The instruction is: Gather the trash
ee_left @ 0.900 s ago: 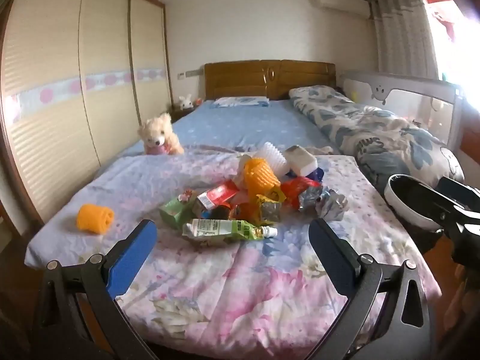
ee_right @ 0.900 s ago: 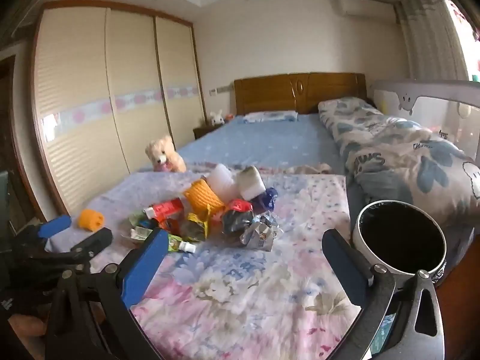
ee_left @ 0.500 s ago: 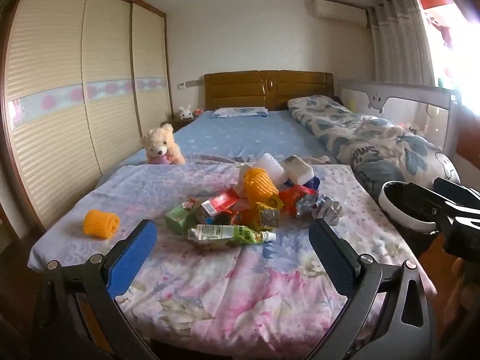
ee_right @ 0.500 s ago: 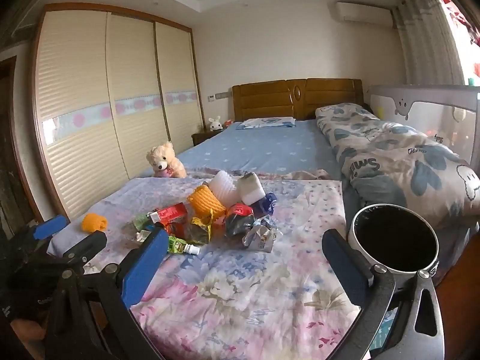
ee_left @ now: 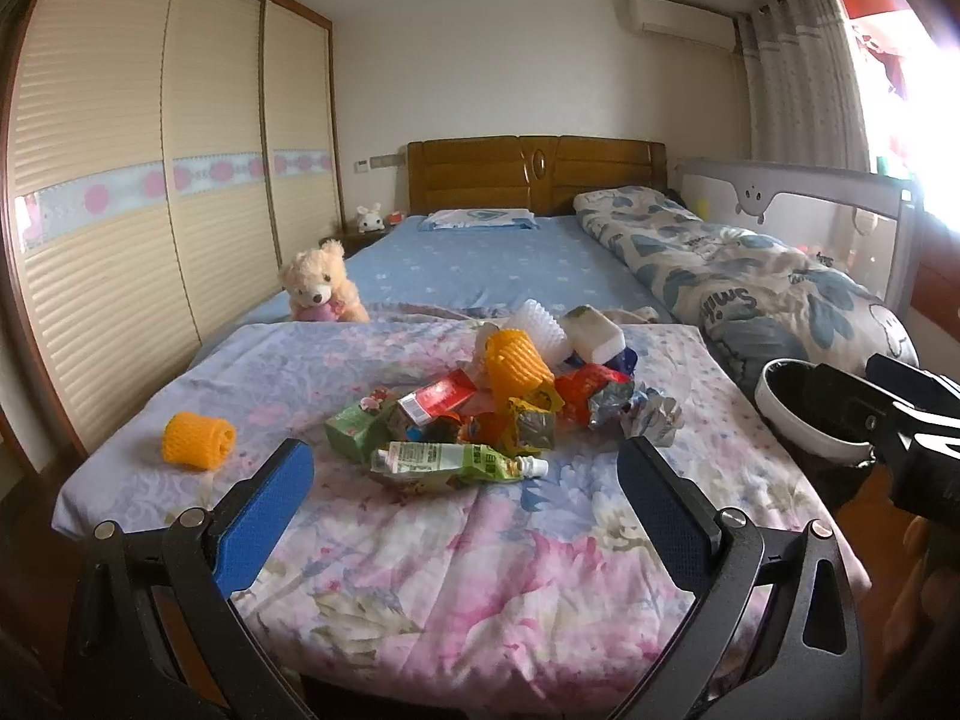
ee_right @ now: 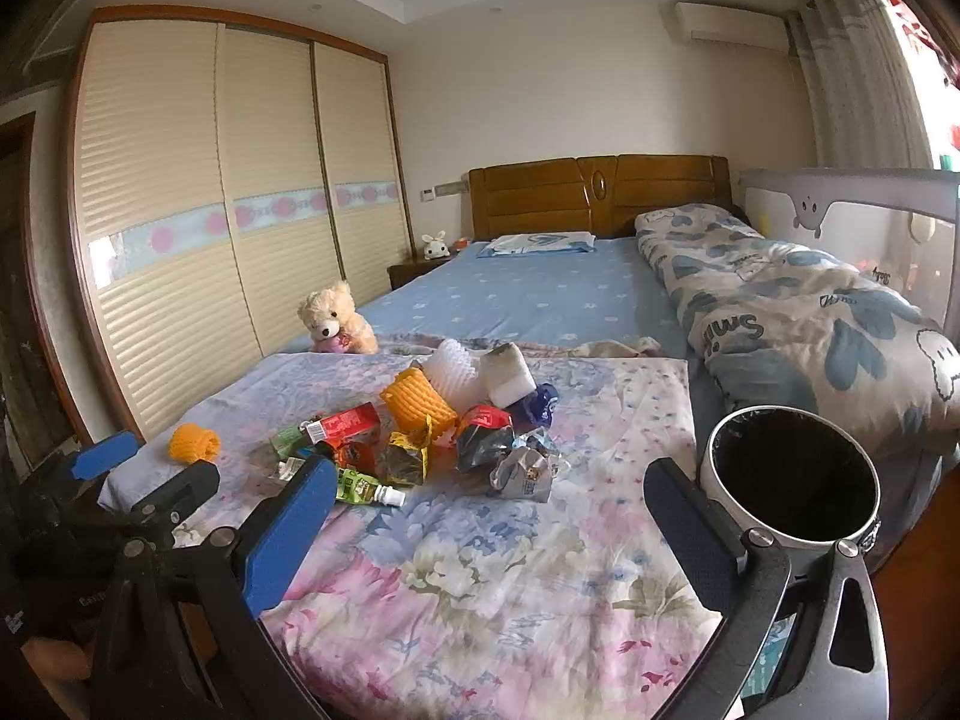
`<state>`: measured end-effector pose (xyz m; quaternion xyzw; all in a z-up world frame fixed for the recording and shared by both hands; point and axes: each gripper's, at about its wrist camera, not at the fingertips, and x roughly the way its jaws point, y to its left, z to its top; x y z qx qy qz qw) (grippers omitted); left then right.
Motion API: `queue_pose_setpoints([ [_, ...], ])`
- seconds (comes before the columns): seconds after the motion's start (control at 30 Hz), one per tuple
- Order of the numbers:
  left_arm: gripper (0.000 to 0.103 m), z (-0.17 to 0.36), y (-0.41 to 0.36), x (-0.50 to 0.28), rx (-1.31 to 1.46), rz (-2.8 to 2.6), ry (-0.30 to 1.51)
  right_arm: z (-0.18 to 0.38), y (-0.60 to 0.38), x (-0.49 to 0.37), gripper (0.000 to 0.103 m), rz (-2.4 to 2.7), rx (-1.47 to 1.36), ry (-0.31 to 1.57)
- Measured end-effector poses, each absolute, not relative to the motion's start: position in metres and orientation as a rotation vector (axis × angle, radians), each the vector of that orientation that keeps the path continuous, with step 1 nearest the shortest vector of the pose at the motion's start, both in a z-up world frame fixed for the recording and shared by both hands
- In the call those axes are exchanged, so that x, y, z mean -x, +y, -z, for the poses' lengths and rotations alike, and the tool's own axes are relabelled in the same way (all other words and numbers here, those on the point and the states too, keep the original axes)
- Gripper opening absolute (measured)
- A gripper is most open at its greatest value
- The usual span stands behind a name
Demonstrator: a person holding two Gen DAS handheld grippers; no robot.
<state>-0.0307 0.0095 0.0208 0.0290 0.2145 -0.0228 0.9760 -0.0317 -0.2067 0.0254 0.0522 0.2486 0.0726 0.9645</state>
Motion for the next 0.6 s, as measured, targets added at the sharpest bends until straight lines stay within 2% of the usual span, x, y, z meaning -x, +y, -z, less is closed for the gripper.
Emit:
queue_pose_setpoints([
  [0.6, 0.103, -0.0178, 0.0074, 0.0315, -0.061, 0.045, 0.431, -0.0252, -0.2084, 0.0279, 0.103, -0.163, -0.116, 0.506],
])
